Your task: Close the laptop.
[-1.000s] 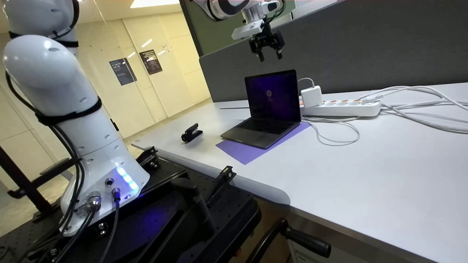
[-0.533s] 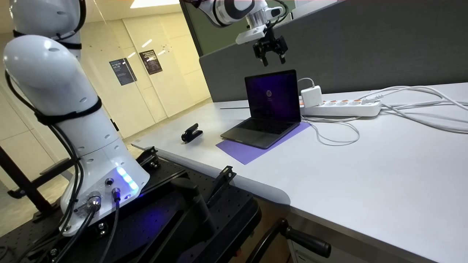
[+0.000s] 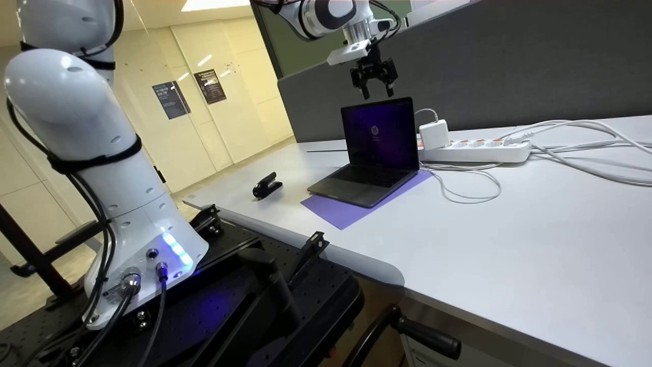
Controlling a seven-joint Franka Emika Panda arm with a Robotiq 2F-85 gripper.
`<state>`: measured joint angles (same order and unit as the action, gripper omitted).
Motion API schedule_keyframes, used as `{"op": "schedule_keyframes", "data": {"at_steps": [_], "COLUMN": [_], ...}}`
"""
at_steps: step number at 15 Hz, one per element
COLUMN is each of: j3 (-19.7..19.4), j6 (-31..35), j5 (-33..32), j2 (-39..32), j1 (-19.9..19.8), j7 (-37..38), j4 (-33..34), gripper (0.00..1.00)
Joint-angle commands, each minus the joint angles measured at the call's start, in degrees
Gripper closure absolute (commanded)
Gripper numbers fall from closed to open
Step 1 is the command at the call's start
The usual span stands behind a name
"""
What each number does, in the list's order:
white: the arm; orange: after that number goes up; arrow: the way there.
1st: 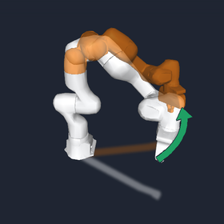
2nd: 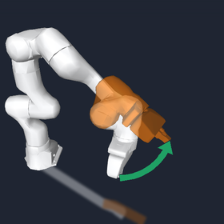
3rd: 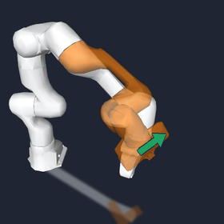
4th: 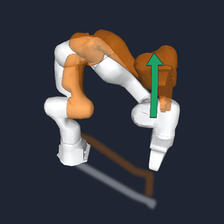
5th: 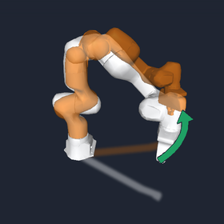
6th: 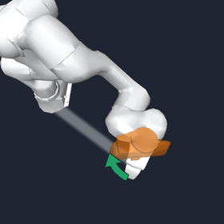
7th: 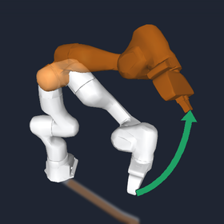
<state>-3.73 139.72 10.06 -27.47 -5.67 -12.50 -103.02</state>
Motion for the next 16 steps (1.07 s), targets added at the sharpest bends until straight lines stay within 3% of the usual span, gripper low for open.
{"op": "schedule_keyframes", "data": {"at_steps": [1, 9, 16], "j3": [1.35, 3.19, 3.92], "j6": [0.58, 5.26, 5.37], "j5": [-1.69, -2.19, -2.81], "j2": [-0.15, -2.19, 1.02], "j1": [-0.90, -1.17, -0.36], "j7": [0.33, -1.27, -0.96], "j4": [-0.30, -1.03, -5.91], "gripper": [0.00, 0.00, 0.00]}}
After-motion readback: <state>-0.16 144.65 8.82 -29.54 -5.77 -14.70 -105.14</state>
